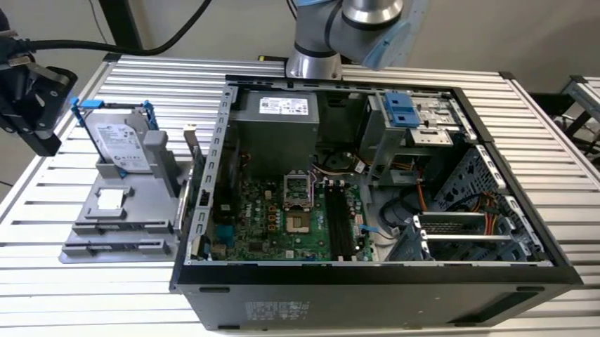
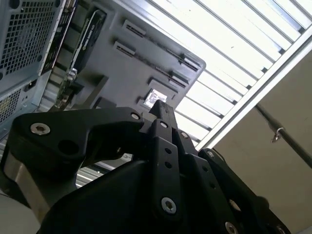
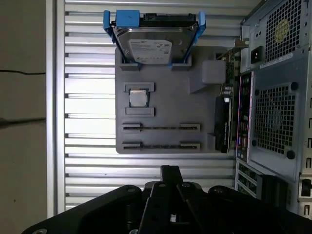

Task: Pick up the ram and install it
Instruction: 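Reach for the ram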

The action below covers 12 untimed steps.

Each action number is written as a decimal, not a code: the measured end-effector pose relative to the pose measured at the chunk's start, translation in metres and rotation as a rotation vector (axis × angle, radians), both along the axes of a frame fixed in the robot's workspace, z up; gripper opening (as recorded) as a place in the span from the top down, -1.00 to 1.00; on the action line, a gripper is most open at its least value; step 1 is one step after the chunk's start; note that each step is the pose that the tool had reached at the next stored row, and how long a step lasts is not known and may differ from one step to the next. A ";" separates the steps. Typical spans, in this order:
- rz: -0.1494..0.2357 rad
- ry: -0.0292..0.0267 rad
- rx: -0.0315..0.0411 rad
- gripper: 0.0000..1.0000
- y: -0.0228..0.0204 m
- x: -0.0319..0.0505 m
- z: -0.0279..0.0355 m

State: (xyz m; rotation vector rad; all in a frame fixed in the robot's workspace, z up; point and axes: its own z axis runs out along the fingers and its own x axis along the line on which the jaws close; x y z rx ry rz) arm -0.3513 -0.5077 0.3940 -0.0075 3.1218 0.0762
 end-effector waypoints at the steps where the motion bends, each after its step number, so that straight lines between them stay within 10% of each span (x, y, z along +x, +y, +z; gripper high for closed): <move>1: 0.000 0.0000 0.0000 1.00 0.0000 0.0000 0.0000; 12: 0.001 0.0000 0.0000 1.00 0.0000 0.0000 0.0000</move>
